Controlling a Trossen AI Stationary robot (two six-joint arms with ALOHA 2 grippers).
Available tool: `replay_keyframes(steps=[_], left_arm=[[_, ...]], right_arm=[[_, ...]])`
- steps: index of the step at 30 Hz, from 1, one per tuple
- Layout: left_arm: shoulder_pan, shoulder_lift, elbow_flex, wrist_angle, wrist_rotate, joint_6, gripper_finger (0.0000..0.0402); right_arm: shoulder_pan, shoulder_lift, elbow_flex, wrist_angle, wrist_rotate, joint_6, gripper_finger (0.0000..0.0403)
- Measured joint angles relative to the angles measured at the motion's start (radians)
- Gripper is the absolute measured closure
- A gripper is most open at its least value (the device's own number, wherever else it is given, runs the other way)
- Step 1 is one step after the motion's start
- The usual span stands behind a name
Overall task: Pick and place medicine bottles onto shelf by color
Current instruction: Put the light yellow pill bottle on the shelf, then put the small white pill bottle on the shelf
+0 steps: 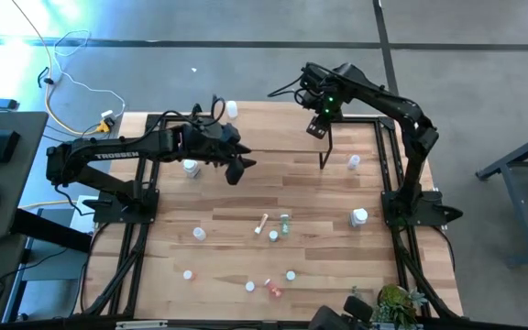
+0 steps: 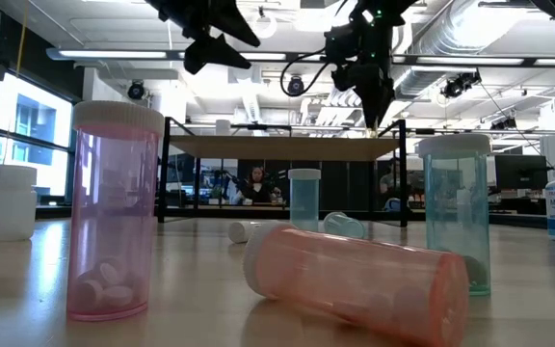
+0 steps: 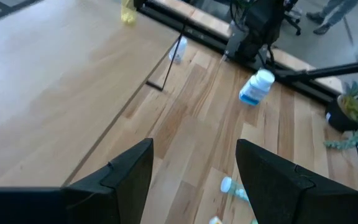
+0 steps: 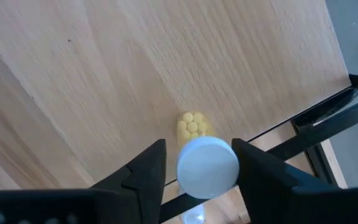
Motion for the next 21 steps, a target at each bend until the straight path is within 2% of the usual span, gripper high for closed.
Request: replay_keyframes(steps=[12,21], left_arm=[[0.000,0.000,0.000,-0.134,0.000,-0.006,0.0184],[-0.054,-0.026,0.000,-0.358,0.054,-0.046,0.0184]], right_arm=[[-0.007,-0.001,0.122,0.003,0.000,-0.017,0.0220],[-0.021,-0.002,0.206,-0.006,0.000,-0.027,0.0219]])
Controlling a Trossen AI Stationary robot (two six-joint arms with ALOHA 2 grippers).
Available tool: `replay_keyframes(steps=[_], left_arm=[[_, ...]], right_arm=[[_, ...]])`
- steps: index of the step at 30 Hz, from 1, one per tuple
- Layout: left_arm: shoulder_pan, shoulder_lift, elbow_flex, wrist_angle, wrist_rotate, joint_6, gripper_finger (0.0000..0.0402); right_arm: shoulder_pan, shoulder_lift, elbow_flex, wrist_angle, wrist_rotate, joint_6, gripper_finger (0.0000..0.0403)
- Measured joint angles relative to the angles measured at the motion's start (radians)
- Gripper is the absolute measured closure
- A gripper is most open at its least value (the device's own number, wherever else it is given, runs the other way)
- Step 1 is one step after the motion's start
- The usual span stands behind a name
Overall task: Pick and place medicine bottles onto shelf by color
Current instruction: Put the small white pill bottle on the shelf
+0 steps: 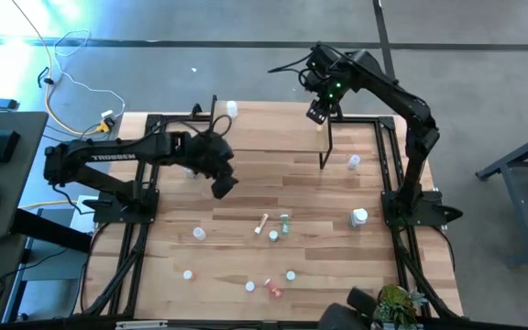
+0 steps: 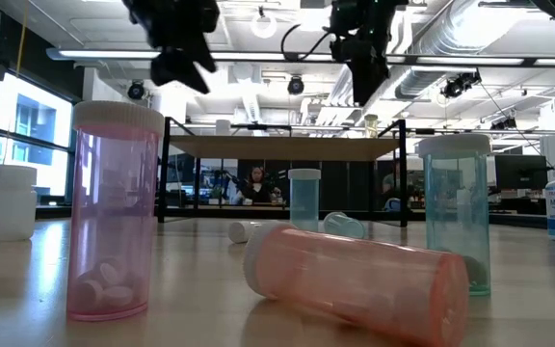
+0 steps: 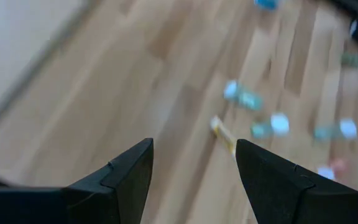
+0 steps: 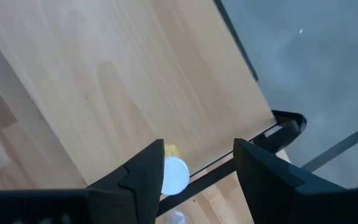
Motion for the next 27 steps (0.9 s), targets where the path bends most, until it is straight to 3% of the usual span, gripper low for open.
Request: replay_keyframes(steps=[11,27], left_arm=[[-0.242,-0.025,0.000,-0.292,-0.066,-0.065,0.0184],[-0.564,-0.080,-0.154,-0.326,-0.229,-0.411,0.0184]], right_arm=[[-0.038,-0.001,0.061,-0.007,0.000,-0.008,0.0219],[-0.072,-0.001,0.071,-0.044,0.000,-0.026,0.0219]])
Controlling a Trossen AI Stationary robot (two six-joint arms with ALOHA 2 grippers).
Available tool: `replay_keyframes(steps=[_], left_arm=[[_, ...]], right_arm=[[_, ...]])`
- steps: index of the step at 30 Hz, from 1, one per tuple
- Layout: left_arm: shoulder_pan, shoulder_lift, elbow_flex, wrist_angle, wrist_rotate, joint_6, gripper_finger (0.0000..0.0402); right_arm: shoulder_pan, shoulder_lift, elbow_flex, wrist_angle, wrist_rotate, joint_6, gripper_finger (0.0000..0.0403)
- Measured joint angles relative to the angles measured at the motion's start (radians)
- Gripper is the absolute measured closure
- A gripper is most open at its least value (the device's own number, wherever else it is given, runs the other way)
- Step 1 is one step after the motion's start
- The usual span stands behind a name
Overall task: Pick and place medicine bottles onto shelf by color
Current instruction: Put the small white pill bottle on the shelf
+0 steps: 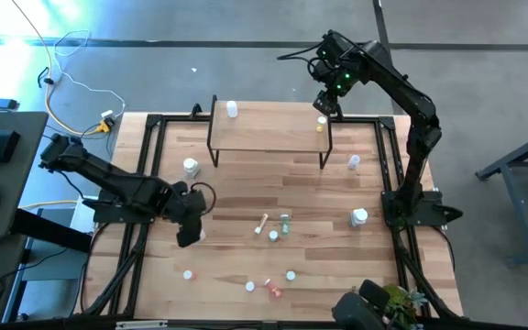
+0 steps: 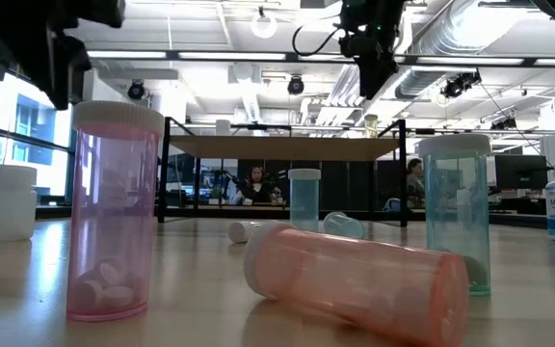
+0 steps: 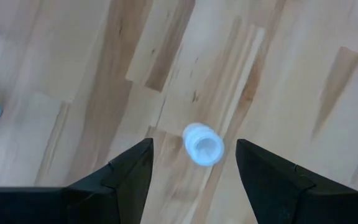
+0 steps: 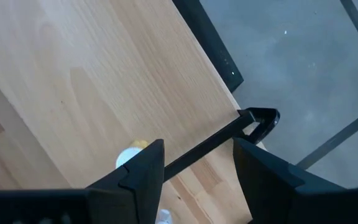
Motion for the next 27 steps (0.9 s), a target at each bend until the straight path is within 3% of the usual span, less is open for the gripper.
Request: replay_keyframes(steps=[10,27], left_arm=[[-0.089,-0.010,-0.083,0.094,-0.012,-0.078,0.0184],[-0.104,0.018,-0.175,0.235,-0.015,-0.048,0.0184]], right_arm=[[0.000,0.000,0.000,0.000,0.000,-0.011,0.0219],[0.000,0.000,0.000,0.000,0.000,-0.016,0.0219]])
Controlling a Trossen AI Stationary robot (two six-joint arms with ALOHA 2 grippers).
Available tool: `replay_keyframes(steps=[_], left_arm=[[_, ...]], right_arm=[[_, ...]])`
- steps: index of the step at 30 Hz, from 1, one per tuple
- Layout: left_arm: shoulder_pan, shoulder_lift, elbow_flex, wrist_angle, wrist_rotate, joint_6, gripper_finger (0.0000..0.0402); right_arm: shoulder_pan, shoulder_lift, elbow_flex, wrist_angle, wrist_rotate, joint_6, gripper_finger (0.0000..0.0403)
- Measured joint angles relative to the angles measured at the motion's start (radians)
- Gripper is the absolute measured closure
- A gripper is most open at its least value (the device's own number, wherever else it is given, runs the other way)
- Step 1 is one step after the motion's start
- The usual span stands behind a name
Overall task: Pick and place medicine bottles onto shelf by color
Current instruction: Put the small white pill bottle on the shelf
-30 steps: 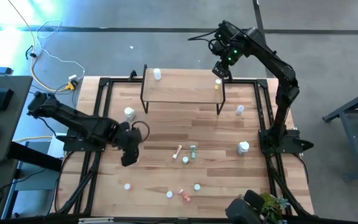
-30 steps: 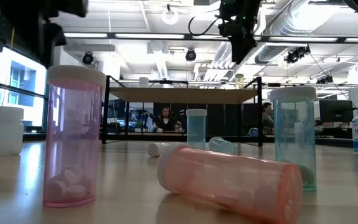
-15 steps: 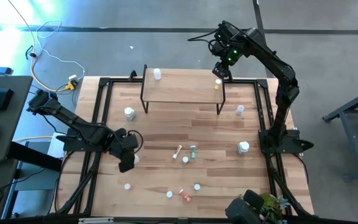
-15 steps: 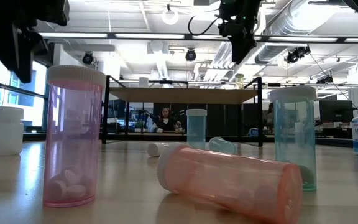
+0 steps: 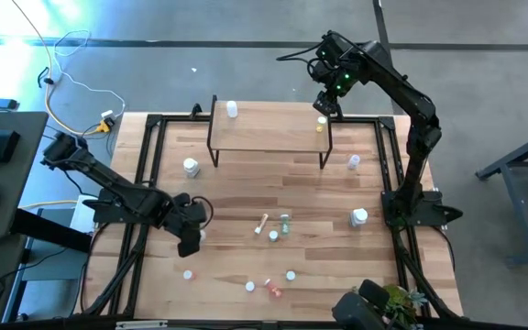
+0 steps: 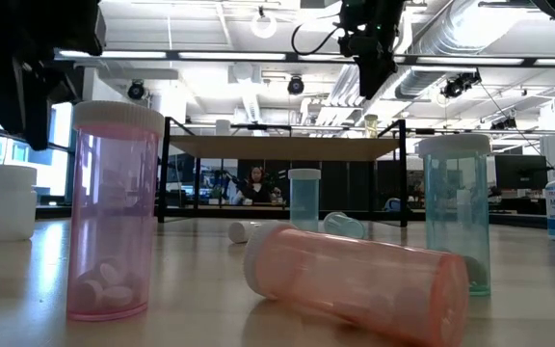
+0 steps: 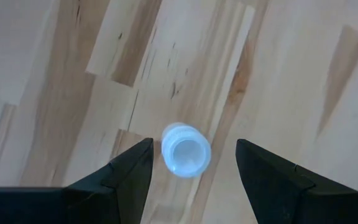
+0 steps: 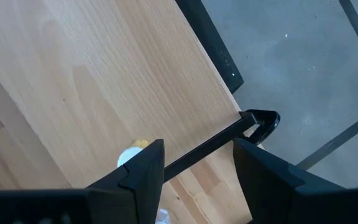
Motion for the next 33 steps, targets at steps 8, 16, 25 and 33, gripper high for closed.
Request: replay_keyframes(steps=[8,16,25,33], left_arm=[[0.000,0.093,0.000,0.000,0.015,0.000,0.0184],[0.002,0.146,0.000,0.016,0.026,0.000,0.0184],[0.009,0.156,0.000,0.021,0.026,0.000,0.0214],[0.009,0.156,0.000,0.022,0.037,0.007,0.0279]], right_arm=[[0.000,0.000,0.000,0.000,0.000,0.000,0.0219],[0.000,0.000,0.000,0.000,0.000,0.000,0.0219],[0.000,0.000,0.000,0.000,0.000,0.000,0.0219],[0.000,0.000,0.000,0.000,0.000,0.000,0.0219]])
